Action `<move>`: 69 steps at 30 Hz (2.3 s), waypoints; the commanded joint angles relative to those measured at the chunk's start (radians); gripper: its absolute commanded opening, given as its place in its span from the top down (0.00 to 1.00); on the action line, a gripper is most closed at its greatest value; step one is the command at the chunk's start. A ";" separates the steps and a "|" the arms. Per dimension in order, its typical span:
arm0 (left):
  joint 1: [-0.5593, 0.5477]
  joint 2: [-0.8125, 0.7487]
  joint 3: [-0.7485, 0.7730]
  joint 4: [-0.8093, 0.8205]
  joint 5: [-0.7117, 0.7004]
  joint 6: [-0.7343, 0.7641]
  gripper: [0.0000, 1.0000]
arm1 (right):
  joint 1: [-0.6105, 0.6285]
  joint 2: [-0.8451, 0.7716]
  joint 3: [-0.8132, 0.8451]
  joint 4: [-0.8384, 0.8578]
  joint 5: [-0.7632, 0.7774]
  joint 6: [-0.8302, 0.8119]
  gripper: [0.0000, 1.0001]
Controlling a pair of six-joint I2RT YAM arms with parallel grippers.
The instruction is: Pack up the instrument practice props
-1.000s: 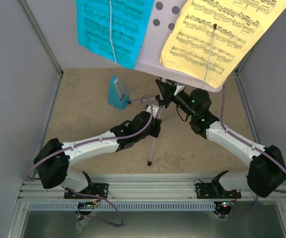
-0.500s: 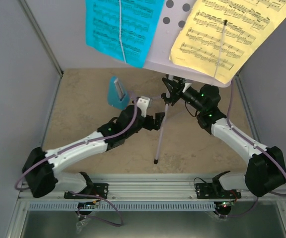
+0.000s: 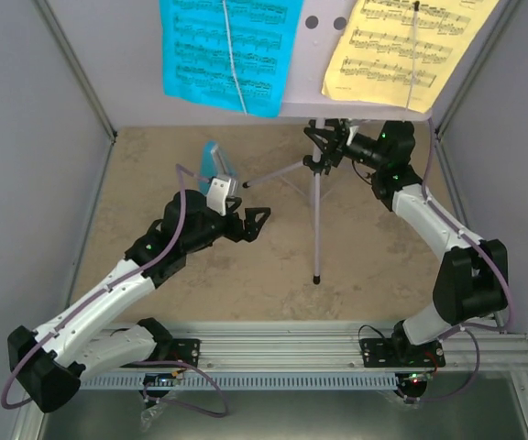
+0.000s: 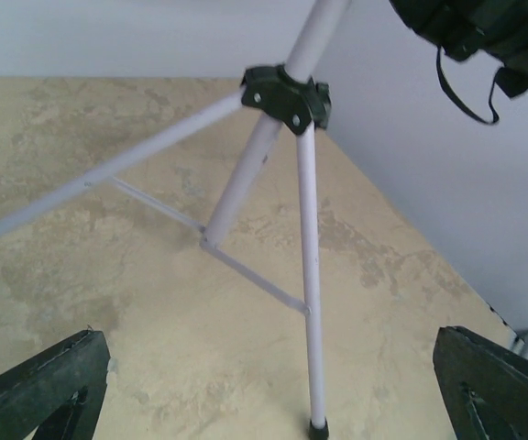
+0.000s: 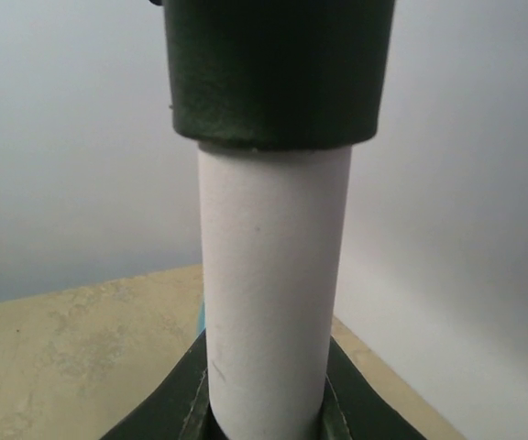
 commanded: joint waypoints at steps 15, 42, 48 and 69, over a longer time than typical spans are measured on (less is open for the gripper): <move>0.056 -0.100 0.037 -0.160 0.078 0.004 0.01 | -0.053 -0.055 -0.107 -0.052 0.052 -0.152 0.21; 0.058 0.118 0.814 -0.444 0.089 0.036 0.04 | 0.062 -0.649 -0.107 -0.696 -0.068 0.329 0.15; 0.057 0.236 1.040 -0.438 0.120 0.000 0.10 | 0.135 -0.482 0.187 -0.662 -0.020 0.451 0.16; 0.184 0.489 1.377 -0.485 0.217 -0.073 0.40 | 0.196 -0.068 0.679 -0.620 0.241 0.624 0.24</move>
